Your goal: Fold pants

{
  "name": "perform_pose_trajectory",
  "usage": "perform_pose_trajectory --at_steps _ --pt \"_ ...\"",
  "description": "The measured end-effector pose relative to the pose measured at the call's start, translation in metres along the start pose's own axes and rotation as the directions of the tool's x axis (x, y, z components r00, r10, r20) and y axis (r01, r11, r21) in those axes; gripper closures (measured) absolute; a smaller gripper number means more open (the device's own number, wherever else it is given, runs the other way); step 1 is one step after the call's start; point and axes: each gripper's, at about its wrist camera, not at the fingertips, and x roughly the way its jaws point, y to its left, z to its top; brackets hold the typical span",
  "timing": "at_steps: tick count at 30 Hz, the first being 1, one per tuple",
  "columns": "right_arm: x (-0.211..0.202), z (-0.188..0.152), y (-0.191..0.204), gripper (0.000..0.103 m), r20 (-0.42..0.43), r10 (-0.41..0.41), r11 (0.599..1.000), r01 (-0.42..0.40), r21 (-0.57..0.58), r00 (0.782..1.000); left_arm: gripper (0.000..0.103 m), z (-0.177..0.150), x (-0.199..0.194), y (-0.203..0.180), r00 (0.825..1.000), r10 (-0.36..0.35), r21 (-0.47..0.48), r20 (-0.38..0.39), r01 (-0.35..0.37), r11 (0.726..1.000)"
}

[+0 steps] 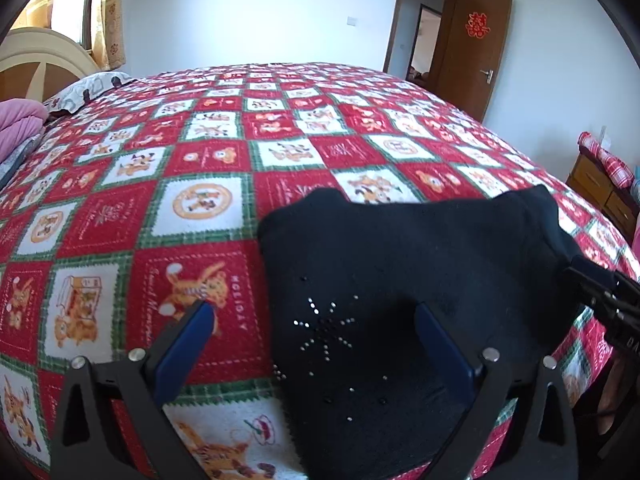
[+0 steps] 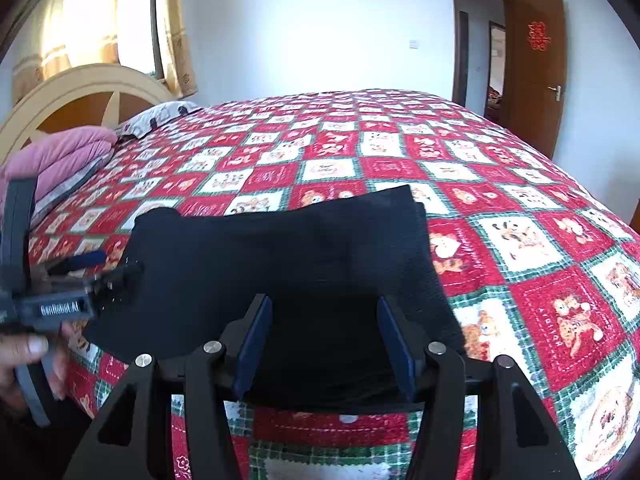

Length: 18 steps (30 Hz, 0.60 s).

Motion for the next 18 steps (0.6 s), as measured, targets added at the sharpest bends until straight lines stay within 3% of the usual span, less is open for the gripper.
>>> perform_pose_trajectory --at_steps 11,14,16,18 --pt "0.020 -0.011 0.001 0.040 -0.084 -0.069 0.995 0.063 -0.070 0.994 0.000 -0.011 0.008 0.000 1.000 -0.008 0.006 0.004 0.008 1.000" --pt "0.014 -0.009 -0.003 0.040 -0.070 -0.037 0.998 0.033 -0.047 0.997 0.000 -0.008 0.002 0.002 1.000 -0.006 -0.008 -0.009 0.006 1.000" --pt "0.003 -0.004 -0.010 0.040 -0.040 0.002 1.000 -0.002 -0.005 0.999 0.000 -0.007 -0.007 0.003 1.000 -0.013 -0.009 0.020 0.013 1.000" --pt "-0.009 0.001 -0.018 0.040 0.004 -0.016 1.000 0.016 0.022 1.000 0.000 -0.006 -0.015 0.005 0.998 -0.044 -0.015 0.053 0.045 0.999"
